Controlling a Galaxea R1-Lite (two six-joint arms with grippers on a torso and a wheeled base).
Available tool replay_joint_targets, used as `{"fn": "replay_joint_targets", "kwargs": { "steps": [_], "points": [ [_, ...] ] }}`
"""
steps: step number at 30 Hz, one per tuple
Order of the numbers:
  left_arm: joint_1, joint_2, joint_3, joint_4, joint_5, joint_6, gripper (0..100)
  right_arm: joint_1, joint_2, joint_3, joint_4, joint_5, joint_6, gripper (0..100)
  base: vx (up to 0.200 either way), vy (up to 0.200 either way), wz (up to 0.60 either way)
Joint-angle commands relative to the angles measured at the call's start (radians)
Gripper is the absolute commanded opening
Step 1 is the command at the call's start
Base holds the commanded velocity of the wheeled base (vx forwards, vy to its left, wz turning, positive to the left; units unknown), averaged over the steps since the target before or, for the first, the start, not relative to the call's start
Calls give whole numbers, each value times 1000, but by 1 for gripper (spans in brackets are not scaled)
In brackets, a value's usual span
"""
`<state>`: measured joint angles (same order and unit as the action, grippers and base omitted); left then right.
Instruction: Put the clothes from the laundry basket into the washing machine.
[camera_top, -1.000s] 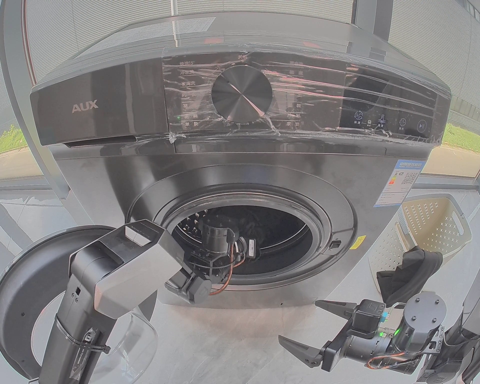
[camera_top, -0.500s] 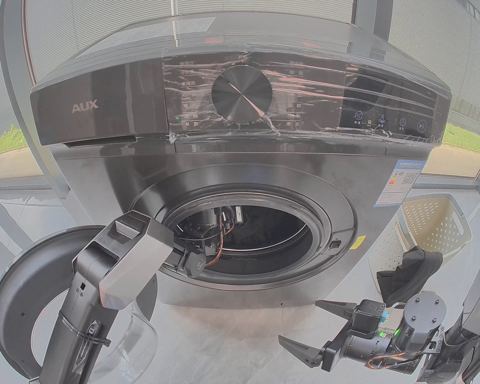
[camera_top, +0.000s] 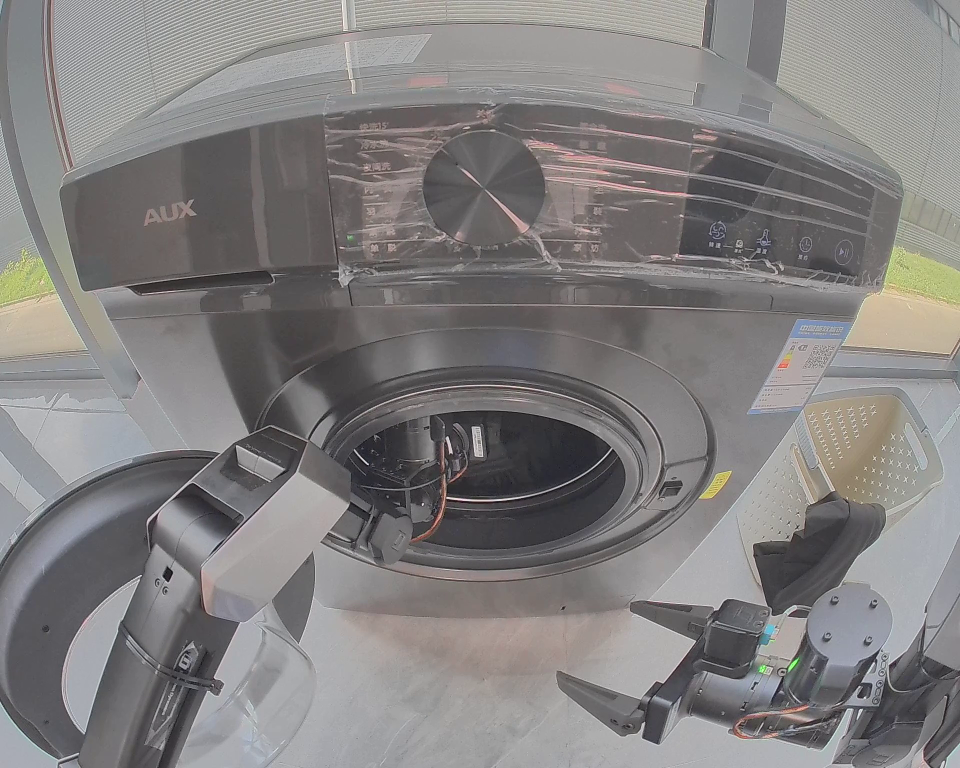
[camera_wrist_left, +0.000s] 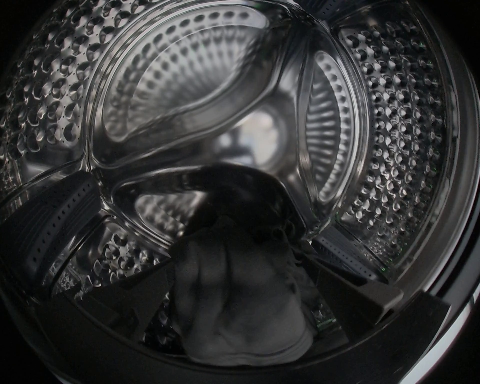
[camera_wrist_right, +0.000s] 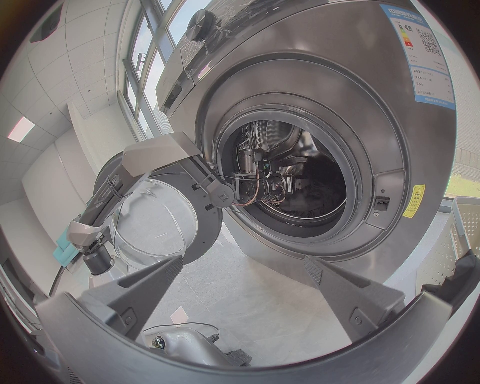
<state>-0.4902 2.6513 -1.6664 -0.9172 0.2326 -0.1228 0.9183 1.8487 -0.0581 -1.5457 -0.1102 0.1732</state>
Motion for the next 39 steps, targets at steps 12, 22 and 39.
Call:
{"fn": "replay_joint_targets", "kwargs": {
  "steps": [12,22,39],
  "points": [
    [-145,-292,540,-126,-68,2,100,1,-2,6,-1,0,0,100,0,0,0],
    [-200,-459,855,-304,-68,-1,100,1,1,11,-1,0,0,100,0,0,0],
    [-292,-695,1295,-492,-73,-120,100,-15,-3,35,-1,3,0,100,0,0,0]
  ]
}}
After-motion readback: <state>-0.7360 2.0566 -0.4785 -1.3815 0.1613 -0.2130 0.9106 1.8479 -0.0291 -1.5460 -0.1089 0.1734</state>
